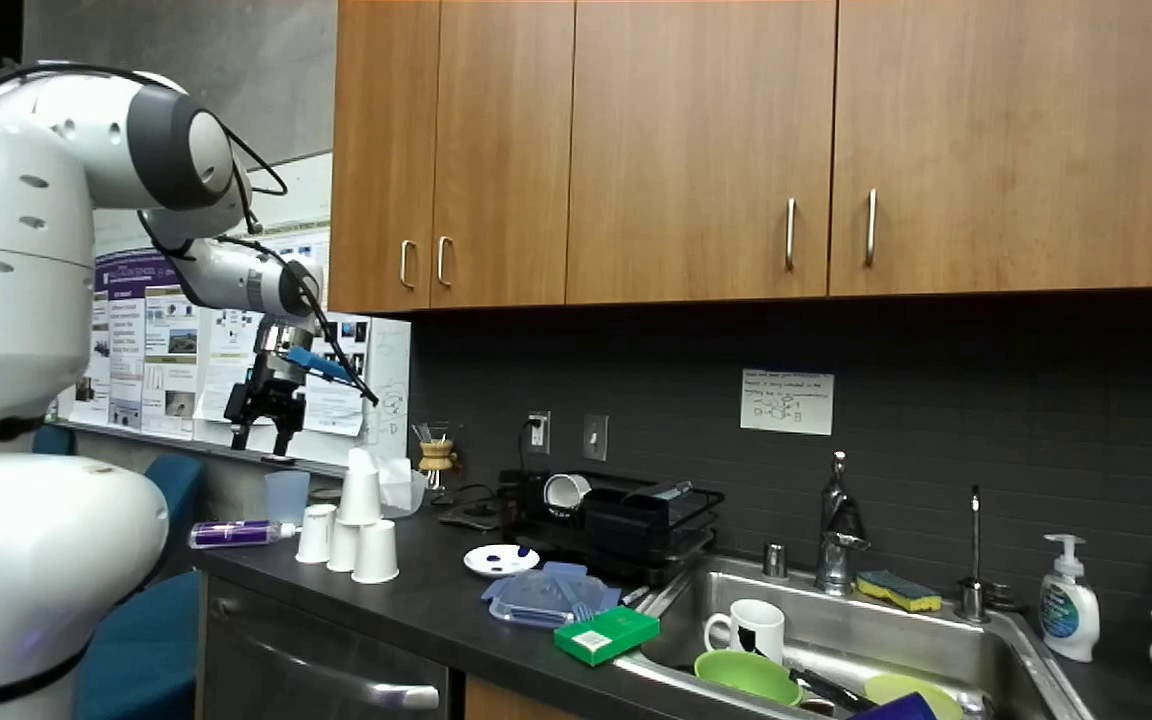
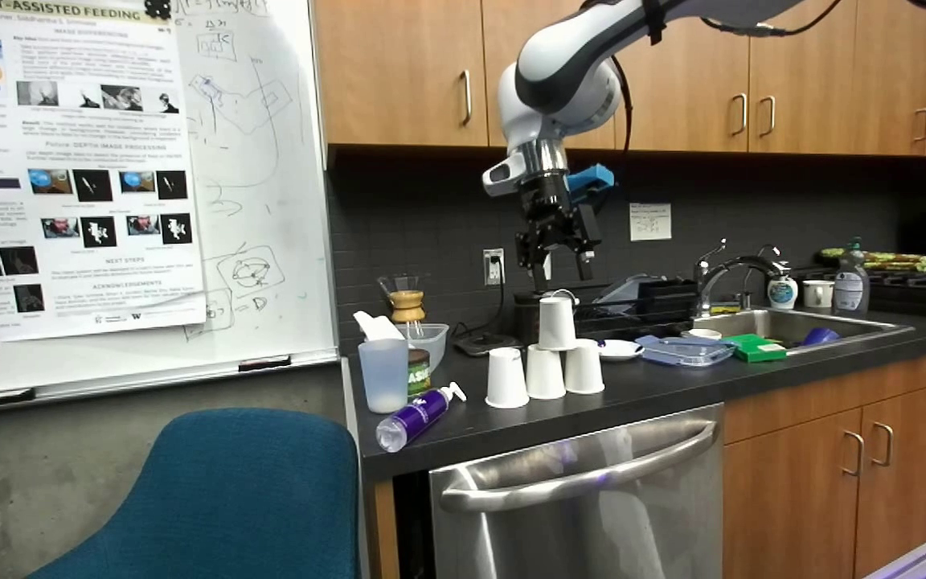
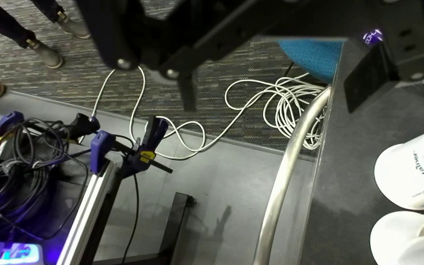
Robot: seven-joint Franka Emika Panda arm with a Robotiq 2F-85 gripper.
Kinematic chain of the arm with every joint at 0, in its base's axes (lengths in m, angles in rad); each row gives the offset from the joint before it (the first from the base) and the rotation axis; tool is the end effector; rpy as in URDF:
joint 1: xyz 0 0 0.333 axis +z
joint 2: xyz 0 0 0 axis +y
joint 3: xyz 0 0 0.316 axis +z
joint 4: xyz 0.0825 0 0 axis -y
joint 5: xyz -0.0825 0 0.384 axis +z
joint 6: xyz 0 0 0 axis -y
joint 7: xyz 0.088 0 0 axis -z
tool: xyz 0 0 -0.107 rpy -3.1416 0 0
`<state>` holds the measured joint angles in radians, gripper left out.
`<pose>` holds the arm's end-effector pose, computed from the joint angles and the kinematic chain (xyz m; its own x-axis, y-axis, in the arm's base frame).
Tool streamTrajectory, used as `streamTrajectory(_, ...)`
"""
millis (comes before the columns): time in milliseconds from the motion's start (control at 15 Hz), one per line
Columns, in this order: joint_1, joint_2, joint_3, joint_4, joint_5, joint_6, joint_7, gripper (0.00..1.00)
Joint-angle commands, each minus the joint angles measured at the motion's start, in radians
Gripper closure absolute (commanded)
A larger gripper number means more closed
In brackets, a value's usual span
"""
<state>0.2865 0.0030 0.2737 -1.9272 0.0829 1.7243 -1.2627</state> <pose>0.4503 0.2913 0.4686 -0.2276 0.9737 0.0125 0.9495 0.2248 -0.2189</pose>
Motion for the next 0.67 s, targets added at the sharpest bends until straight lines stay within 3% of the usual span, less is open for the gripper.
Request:
streamTrajectory(0,0.002,0.012,0.009,0.028,-0.039,0.047,-0.003,0.0)
streamTrajectory(333,0.003,-0.007,0.015,-0.009,-0.065,0.237,-0.024,0.0)
streamTrajectory(600,0.004,-0.009,0.02,-0.025,-0.071,0.314,-0.033,0.0)
